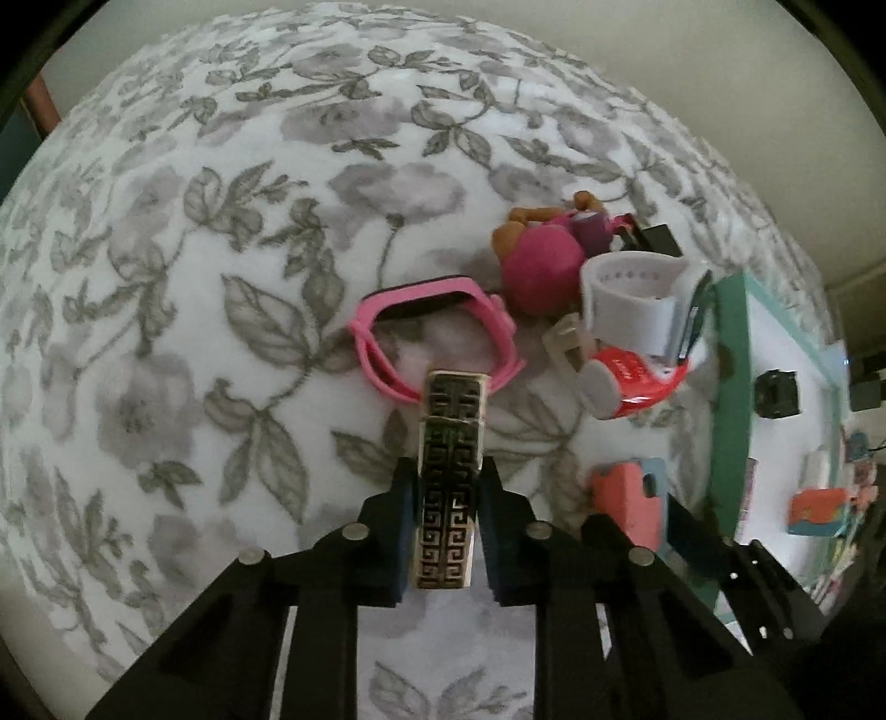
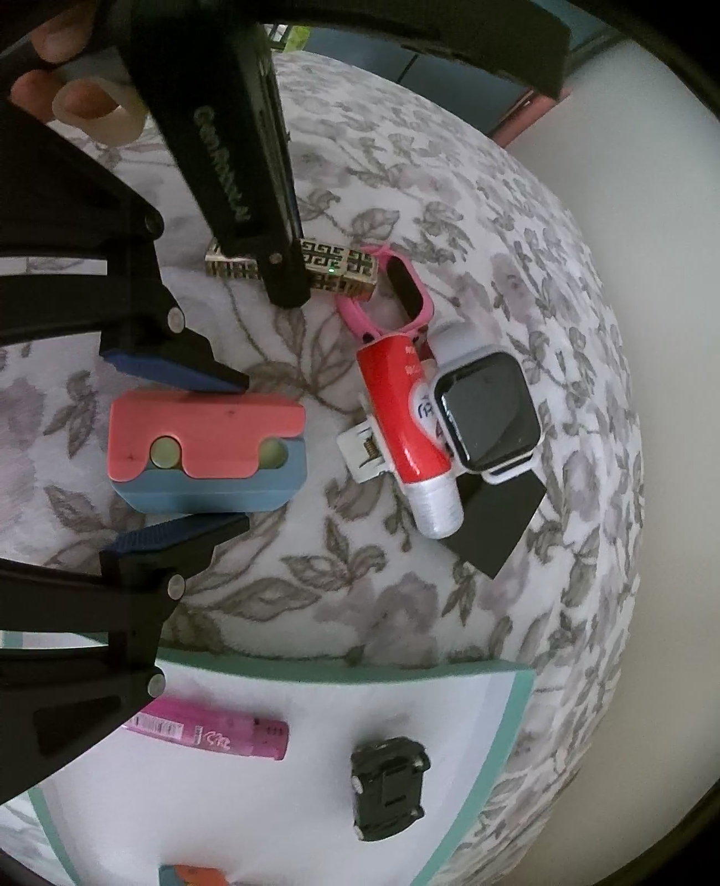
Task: Organize rigid objects
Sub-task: 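Grasp the gold patterned bar with the left tool while the right tool grasps the pink-and-blue toy, then carry the bar and toy into the tray and open both tools, then move both tools back over the remaining items beside the tray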
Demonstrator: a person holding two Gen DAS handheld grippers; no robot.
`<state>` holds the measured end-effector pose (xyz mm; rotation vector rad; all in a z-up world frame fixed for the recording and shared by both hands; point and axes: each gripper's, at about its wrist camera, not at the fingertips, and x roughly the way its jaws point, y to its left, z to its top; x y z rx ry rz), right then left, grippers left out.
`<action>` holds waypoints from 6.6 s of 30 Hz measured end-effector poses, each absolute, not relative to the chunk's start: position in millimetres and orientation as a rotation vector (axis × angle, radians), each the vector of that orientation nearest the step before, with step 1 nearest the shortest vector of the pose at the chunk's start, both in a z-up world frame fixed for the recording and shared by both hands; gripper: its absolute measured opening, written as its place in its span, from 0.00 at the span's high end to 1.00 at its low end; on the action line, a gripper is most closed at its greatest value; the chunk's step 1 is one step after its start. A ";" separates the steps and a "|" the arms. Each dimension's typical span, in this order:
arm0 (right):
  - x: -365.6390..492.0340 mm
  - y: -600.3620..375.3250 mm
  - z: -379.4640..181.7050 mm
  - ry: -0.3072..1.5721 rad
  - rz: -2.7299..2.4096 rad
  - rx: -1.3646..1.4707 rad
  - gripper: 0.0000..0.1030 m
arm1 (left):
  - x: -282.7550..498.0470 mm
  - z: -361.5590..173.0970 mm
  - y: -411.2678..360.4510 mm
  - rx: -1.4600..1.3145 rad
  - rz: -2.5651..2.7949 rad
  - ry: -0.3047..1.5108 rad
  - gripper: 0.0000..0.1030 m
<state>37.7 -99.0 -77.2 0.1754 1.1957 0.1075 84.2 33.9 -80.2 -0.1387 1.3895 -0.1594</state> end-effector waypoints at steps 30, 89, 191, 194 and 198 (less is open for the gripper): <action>-15.8 -193.8 13.7 0.930 -0.070 0.289 0.56 | 46.1 23.4 -39.3 -0.078 -0.276 1.112 0.79; -50.6 -318.8 -58.5 1.157 -0.364 0.472 0.56 | 29.4 -61.1 -186.8 0.044 -0.417 1.325 0.72; 75.7 -126.3 -29.7 0.987 0.059 0.176 0.00 | 120.9 -74.2 87.9 -0.268 0.150 1.281 0.10; 83.8 -119.4 -35.0 0.992 0.072 0.147 0.00 | 122.5 -78.0 85.1 -0.260 0.144 1.292 0.10; 90.7 -112.7 -40.2 0.993 0.095 0.121 0.00 | 126.9 -81.4 82.7 -0.241 0.155 1.297 0.10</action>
